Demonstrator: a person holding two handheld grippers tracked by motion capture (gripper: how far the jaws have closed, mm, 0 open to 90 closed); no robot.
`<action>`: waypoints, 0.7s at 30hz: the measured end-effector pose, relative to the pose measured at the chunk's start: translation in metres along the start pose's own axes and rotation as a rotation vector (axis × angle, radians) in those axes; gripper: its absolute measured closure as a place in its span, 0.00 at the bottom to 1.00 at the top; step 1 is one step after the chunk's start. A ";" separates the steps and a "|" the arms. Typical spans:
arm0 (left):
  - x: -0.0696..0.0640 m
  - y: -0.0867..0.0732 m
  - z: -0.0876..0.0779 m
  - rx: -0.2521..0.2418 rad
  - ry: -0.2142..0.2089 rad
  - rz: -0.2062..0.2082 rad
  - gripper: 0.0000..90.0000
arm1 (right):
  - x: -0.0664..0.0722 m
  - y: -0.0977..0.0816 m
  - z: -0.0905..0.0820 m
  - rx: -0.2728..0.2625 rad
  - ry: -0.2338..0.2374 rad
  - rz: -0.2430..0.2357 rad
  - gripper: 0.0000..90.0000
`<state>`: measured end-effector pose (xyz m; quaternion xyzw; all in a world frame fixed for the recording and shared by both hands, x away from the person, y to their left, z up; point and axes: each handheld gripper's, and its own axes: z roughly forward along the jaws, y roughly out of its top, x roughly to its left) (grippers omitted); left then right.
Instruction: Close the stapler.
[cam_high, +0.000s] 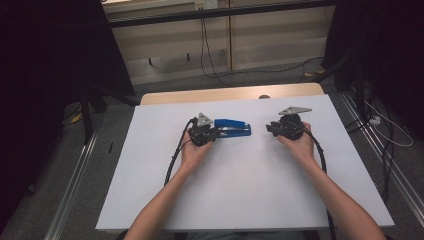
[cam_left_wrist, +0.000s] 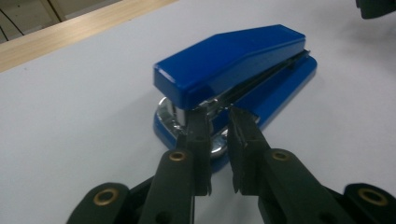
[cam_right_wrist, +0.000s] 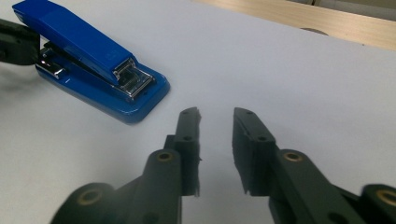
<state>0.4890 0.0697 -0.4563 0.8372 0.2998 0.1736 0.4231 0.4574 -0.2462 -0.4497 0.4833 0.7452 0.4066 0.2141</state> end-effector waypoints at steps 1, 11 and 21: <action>-0.002 0.001 0.000 0.002 -0.002 -0.004 0.86 | 0.000 0.000 0.000 -0.004 0.000 0.002 0.72; 0.000 -0.001 -0.006 -0.023 0.001 -0.017 0.68 | -0.001 0.000 -0.004 -0.026 -0.011 0.037 0.41; 0.003 -0.003 -0.015 -0.032 0.032 -0.069 0.25 | 0.000 -0.001 -0.006 -0.044 0.001 0.059 0.11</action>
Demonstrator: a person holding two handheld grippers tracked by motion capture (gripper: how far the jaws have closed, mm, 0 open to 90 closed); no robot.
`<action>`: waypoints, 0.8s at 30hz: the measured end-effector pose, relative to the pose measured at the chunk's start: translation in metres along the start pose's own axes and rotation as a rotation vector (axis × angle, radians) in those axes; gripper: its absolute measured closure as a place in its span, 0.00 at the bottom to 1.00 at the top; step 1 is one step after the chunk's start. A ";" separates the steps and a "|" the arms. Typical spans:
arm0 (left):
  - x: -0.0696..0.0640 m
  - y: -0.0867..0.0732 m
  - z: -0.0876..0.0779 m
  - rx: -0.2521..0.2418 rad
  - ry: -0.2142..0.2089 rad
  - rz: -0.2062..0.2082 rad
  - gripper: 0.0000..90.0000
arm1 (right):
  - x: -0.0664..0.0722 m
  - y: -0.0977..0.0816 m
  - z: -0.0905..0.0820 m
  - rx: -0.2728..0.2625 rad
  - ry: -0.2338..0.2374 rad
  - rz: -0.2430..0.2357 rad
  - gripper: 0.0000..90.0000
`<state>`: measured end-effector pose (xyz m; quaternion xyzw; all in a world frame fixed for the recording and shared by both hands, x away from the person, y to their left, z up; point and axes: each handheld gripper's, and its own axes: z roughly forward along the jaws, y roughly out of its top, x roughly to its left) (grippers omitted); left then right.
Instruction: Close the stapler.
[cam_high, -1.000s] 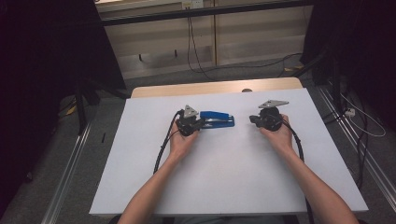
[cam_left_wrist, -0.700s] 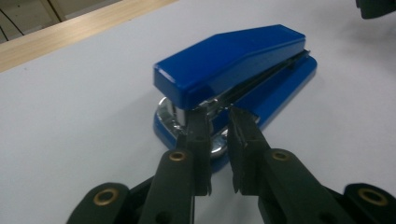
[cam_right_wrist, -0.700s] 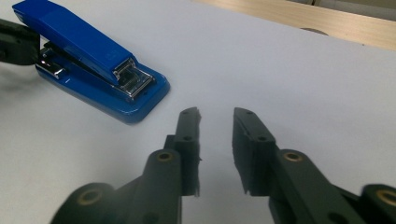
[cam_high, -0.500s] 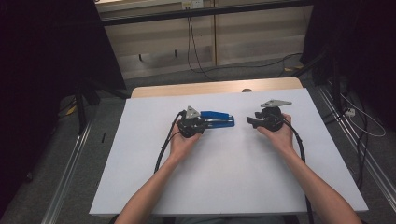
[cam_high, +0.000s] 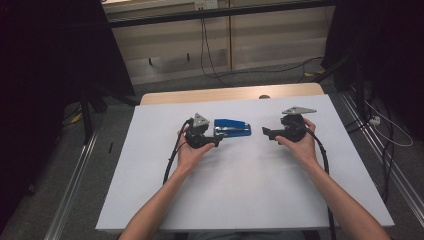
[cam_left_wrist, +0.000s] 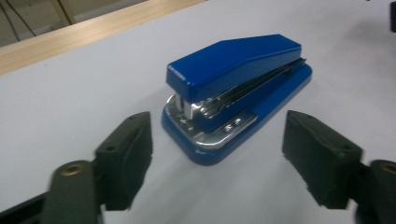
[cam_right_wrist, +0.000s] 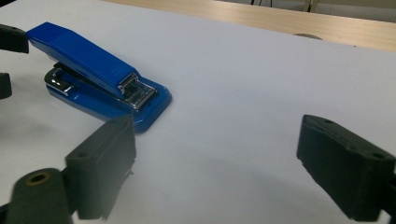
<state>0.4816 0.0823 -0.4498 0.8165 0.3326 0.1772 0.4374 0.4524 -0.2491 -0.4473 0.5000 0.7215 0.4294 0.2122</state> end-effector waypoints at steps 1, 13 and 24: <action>0.001 -0.001 -0.001 -0.006 0.010 0.003 0.23 | 0.001 0.000 0.000 -0.002 -0.006 -0.004 0.10; 0.007 -0.005 -0.021 -0.058 0.015 -0.022 0.04 | 0.010 -0.004 -0.012 -0.036 -0.036 -0.007 0.05; 0.001 -0.015 -0.040 -0.080 0.007 -0.013 0.04 | 0.016 -0.011 -0.026 -0.044 -0.061 -0.013 0.07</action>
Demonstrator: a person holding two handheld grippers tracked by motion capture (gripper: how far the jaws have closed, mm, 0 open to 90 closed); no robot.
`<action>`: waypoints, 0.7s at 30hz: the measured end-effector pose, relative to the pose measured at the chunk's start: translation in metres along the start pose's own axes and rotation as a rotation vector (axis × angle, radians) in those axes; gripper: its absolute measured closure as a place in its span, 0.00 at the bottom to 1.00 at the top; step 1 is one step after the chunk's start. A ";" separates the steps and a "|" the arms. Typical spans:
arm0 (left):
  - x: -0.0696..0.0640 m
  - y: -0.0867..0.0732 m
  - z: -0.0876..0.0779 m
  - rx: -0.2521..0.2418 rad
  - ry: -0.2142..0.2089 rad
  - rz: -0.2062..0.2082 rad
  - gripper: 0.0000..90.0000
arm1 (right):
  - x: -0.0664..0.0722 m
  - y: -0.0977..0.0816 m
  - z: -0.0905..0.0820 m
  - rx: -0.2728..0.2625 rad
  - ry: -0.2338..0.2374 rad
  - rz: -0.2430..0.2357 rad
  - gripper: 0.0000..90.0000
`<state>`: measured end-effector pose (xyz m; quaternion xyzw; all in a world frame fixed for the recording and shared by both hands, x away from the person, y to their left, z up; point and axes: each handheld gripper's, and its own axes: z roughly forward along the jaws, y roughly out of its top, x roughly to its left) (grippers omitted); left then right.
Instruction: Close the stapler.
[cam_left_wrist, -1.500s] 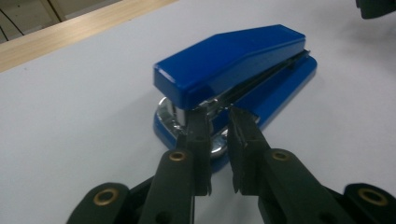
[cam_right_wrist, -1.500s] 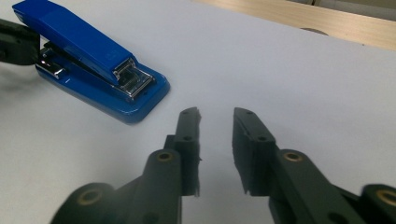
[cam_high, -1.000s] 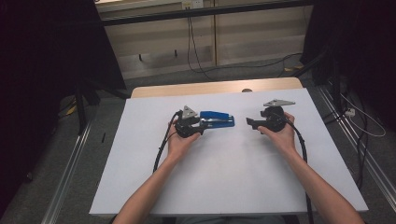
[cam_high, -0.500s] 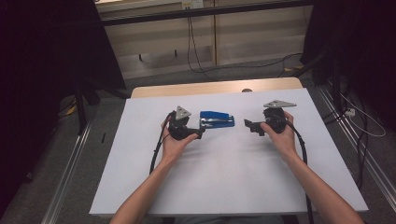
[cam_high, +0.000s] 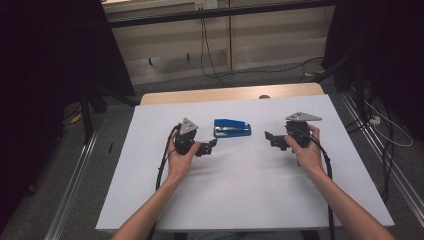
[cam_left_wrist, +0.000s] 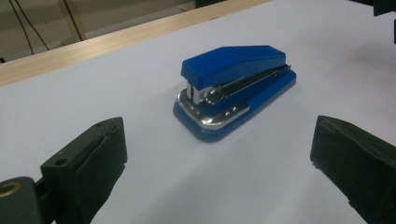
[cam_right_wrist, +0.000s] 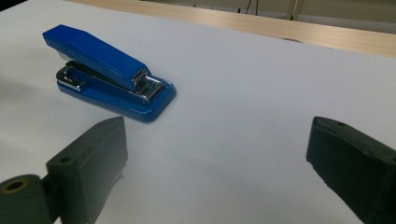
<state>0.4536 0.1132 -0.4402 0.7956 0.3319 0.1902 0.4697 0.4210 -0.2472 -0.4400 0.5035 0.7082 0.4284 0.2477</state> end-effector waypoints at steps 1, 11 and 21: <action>0.000 -0.002 -0.003 0.002 0.007 -0.002 0.04 | 0.001 -0.001 -0.001 -0.003 -0.007 0.001 0.07; -0.002 -0.007 -0.030 -0.037 0.008 0.006 0.04 | 0.002 -0.008 -0.018 -0.023 0.010 0.003 0.04; -0.008 -0.019 -0.048 -0.044 0.034 0.002 0.04 | 0.007 -0.016 -0.033 -0.062 0.002 -0.004 0.06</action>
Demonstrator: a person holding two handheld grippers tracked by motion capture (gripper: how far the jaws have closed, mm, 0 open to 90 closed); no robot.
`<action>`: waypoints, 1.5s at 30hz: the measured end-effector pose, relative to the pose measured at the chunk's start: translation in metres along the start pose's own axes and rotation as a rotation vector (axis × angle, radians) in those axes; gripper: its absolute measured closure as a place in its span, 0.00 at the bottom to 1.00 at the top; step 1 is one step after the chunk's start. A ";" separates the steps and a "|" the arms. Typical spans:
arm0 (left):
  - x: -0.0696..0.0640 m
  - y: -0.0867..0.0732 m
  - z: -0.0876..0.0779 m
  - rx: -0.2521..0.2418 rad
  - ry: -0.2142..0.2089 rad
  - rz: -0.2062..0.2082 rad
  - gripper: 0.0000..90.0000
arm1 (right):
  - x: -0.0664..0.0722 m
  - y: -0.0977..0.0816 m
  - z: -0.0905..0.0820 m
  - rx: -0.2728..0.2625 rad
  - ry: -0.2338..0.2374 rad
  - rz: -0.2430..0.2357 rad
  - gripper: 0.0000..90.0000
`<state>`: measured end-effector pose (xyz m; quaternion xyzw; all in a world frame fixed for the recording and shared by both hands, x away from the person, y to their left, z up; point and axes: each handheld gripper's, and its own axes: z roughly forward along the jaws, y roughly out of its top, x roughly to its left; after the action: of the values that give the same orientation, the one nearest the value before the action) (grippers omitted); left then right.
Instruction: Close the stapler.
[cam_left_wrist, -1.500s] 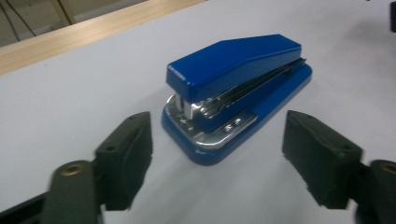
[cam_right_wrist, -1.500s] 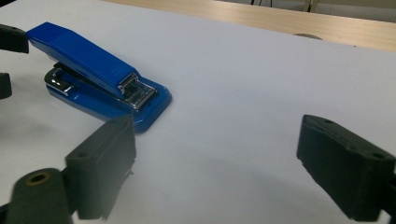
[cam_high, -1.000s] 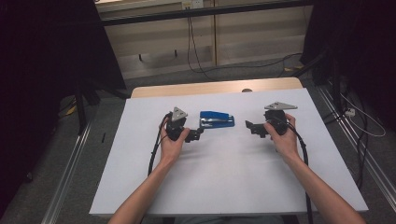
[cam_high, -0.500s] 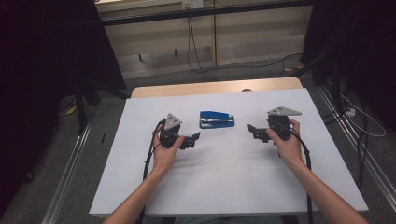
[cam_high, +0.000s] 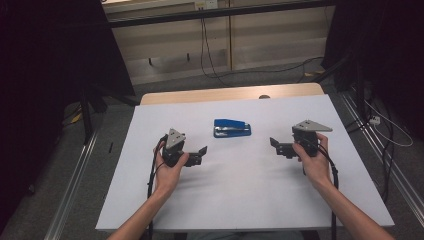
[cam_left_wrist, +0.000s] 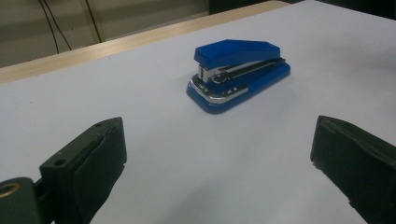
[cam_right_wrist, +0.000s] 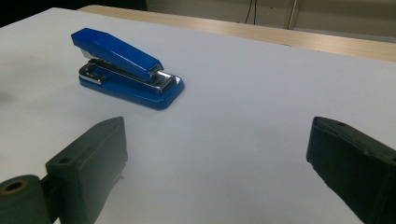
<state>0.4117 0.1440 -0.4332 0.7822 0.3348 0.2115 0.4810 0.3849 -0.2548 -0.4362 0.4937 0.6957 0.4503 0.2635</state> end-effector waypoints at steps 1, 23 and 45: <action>-0.001 -0.002 -0.002 0.002 0.004 0.009 0.04 | 0.001 -0.001 -0.002 -0.003 0.000 -0.003 0.06; -0.001 -0.027 -0.050 -0.049 0.066 -0.015 0.04 | 0.002 -0.026 -0.046 -0.046 -0.016 -0.003 0.06; -0.002 -0.049 -0.090 -0.055 0.145 -0.045 0.04 | 0.009 -0.049 -0.079 -0.069 -0.030 0.024 0.05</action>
<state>0.3366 0.2127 -0.4365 0.7438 0.3801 0.2658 0.4814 0.2956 -0.2804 -0.4428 0.4994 0.6699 0.4694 0.2855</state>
